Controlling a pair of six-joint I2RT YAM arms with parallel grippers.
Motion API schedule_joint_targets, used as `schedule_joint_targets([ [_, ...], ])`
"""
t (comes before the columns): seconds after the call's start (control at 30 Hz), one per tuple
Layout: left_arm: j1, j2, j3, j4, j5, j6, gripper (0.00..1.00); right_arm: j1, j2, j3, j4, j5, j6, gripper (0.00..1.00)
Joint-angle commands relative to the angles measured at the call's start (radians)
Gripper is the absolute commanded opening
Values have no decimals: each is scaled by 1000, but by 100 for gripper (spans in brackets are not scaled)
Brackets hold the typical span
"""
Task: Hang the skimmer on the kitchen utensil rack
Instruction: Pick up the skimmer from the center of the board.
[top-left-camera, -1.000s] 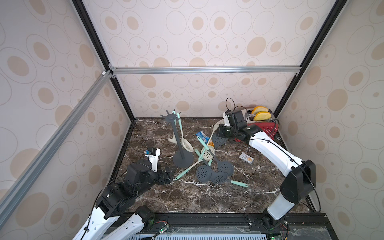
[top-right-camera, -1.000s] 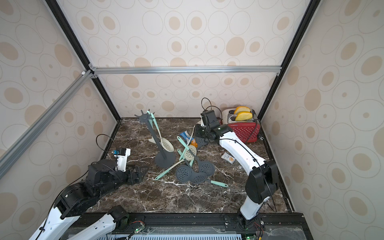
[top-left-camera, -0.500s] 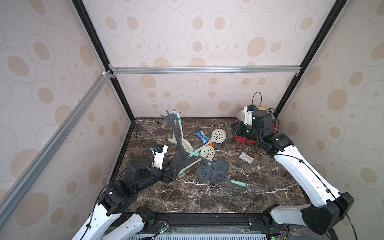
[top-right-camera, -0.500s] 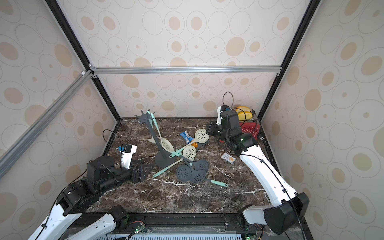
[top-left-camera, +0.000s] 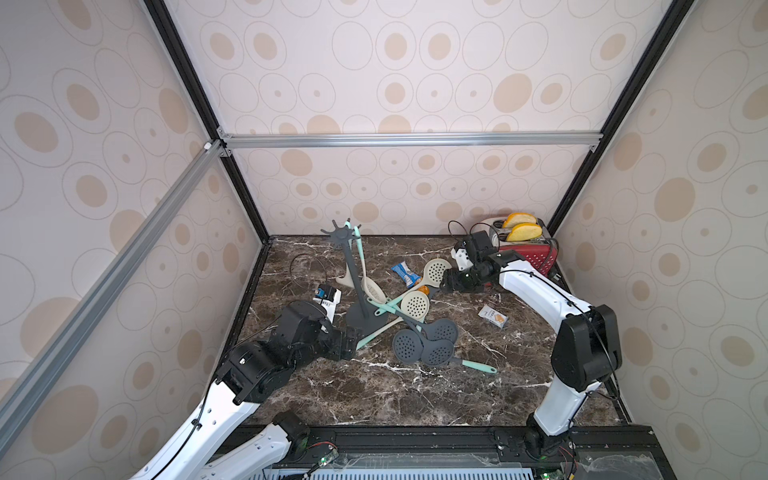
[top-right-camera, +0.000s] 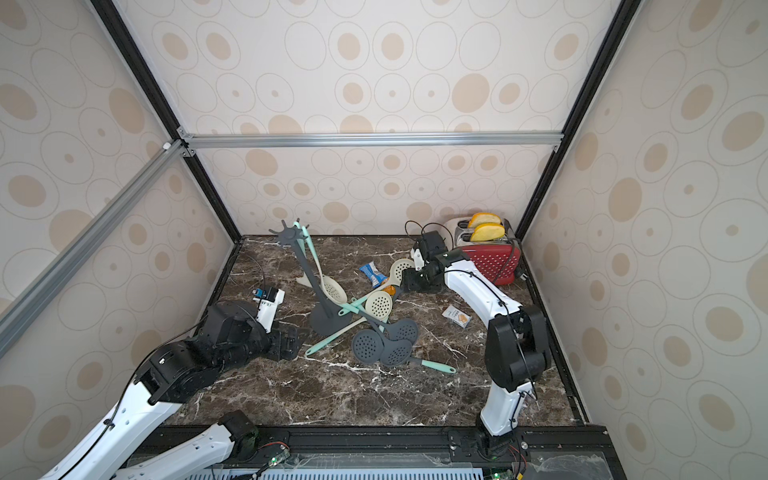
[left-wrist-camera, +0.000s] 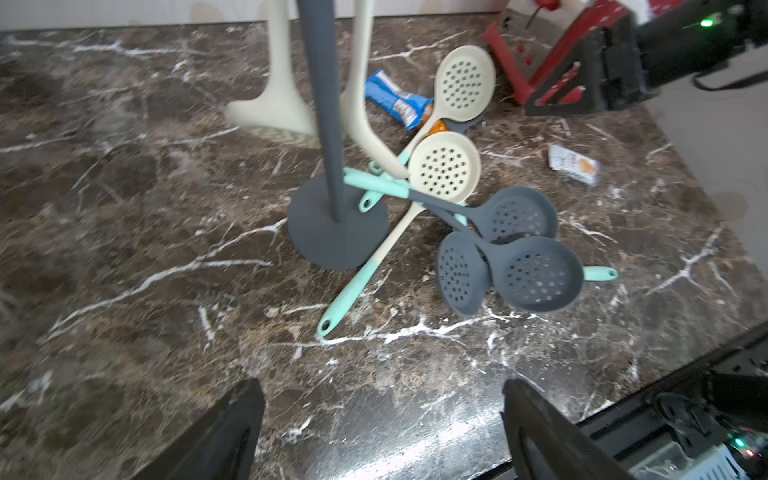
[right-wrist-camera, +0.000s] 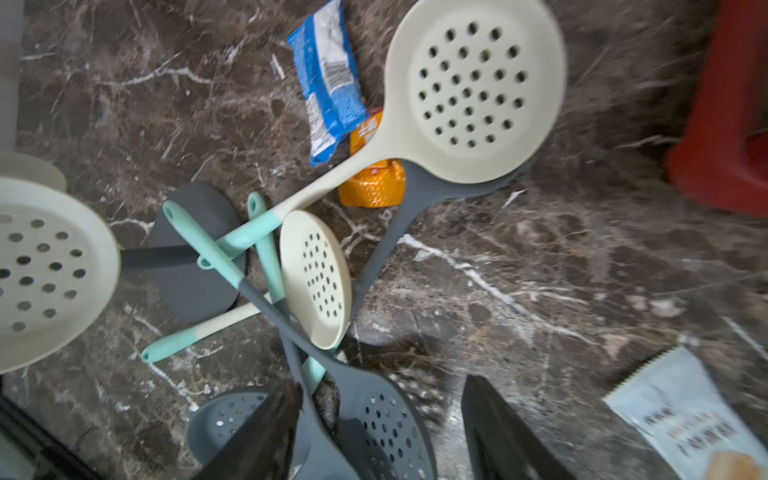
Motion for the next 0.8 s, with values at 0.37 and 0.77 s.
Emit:
schedule_joint_targets([
  [0.37, -4, -50, -101, 15, 87, -121, 99, 56, 243, 125, -19, -43, -68, 52],
  [0.77, -4, -30, -63, -67, -20, -179, 99, 58, 343, 221, -44, -96, -116, 21],
])
